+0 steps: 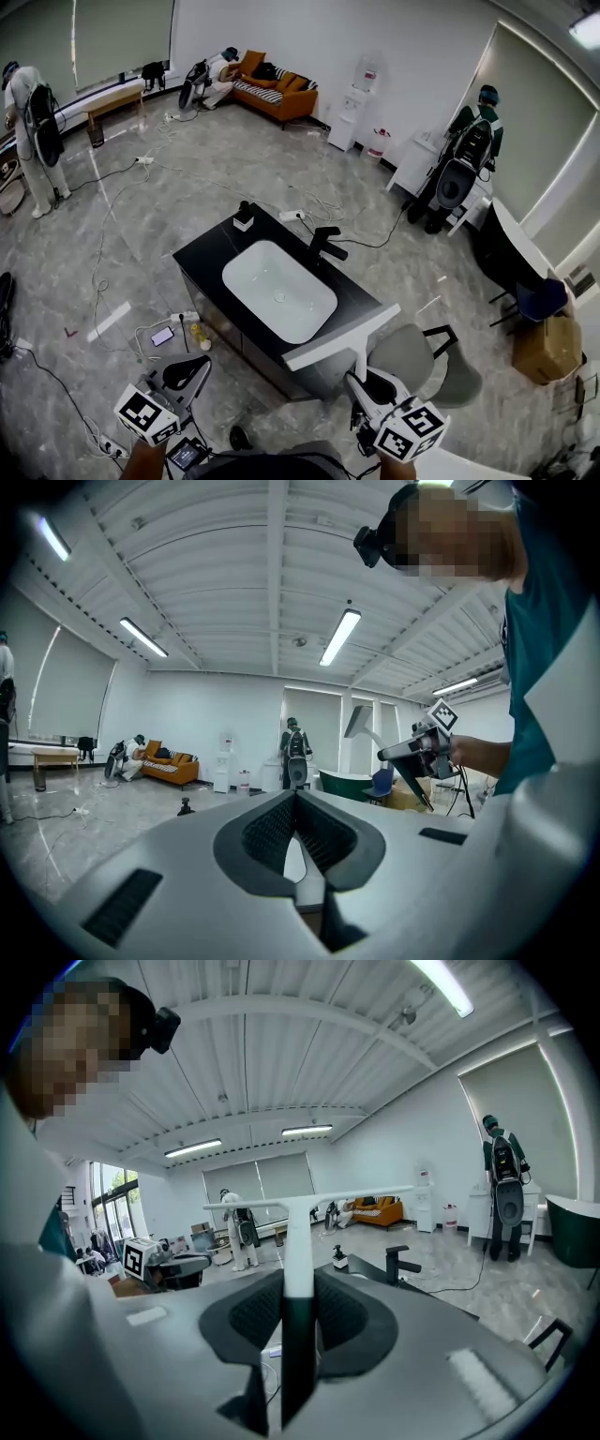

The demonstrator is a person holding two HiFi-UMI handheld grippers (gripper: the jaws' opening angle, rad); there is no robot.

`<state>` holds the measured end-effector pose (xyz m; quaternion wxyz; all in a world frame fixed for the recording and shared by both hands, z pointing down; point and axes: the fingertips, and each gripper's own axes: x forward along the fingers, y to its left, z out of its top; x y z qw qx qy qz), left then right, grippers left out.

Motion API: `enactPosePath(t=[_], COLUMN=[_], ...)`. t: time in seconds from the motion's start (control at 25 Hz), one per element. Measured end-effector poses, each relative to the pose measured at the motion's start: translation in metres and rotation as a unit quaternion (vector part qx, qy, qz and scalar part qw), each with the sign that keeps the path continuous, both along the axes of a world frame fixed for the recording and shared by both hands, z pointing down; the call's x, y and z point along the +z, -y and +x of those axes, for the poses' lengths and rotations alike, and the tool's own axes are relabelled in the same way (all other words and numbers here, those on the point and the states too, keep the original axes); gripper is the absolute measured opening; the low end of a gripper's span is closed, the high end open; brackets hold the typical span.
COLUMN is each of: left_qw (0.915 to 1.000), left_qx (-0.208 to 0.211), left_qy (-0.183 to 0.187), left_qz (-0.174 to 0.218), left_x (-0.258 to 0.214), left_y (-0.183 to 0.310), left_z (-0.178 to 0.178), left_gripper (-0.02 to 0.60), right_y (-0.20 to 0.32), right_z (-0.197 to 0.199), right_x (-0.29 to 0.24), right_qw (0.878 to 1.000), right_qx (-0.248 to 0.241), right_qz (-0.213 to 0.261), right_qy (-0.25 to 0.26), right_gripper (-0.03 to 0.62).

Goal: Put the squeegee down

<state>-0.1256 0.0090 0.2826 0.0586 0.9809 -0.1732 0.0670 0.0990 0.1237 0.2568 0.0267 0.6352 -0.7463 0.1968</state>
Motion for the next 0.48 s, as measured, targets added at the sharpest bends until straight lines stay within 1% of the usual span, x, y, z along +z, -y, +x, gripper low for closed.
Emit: enactPosePath(t=[0.2,0.36,0.48], left_qw=[1.0000,0.9997,0.9987], left_qx=[-0.003,-0.025,-0.050], left_qy=[0.003,0.004,-0.004], left_qz=[-0.004,-0.003,-0.006], left_x=[0.007,0.010,0.005], left_y=[0.019,0.035,0.041], left_z=[-0.003,0.001,0.003], left_gripper=[0.005,0.005,0.005], right_y=[0.018,0.041,0.061], right_z=[0.000,0.011,0.021], right_x=[0.004,0.011,0.014], right_qw=[1.000,1.000,0.999], right_qx=[-0.005,-0.021,-0.042], right_qz=[-0.009,-0.012,-0.018], right_qy=[-0.003,0.000,0.002], right_gripper=[0.098,0.098,0.098])
